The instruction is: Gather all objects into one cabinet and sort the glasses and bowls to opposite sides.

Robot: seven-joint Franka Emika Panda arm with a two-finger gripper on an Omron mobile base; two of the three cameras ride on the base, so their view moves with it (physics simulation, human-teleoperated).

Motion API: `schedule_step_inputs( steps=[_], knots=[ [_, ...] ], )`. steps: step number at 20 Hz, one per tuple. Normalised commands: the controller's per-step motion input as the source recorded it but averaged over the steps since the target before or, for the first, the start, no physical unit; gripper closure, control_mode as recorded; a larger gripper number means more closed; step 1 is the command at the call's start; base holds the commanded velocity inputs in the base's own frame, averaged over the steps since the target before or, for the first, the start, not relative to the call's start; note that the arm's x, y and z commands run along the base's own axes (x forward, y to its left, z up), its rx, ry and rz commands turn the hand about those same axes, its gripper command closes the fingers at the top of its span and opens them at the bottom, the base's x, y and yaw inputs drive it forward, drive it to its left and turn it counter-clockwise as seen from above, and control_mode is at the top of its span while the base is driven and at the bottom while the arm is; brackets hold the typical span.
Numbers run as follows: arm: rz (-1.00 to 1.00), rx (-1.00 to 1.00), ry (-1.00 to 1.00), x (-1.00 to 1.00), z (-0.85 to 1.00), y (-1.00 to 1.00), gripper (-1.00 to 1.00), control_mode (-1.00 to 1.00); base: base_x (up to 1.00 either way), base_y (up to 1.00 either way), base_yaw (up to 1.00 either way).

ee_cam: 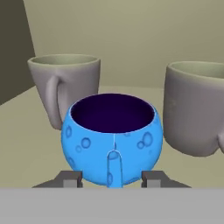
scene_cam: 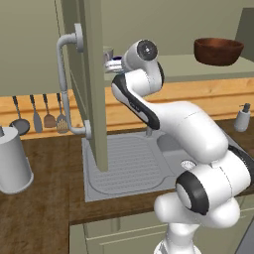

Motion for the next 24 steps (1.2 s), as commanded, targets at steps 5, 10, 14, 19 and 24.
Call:
schedule_step_inputs(
  steps=[5, 10, 14, 19, 24],
  knots=[
    [0.0, 0.0, 0.0, -0.06, 0.0, 0.0, -1.0, -1.0, 0.0, 0.0, 0.0],
    [-0.01, 0.0, 0.0, -0.64, 0.01, -0.2, -1.0, -1.0, 0.0, 0.0, 0.0],
    [0.0, 0.0, 0.0, -0.69, 0.12, -0.5, -1.0, -1.0, 0.0, 0.0, 0.0],
    [-0.01, 0.03, 0.0, -0.78, 0.29, -0.89, -1.0, -1.0, 0.0, 0.0, 0.0],
    [-0.03, 0.0, 0.0, -1.0, 0.27, -0.67, -1.0, -1.0, 0.0, 0.0, 0.0]
  ],
)
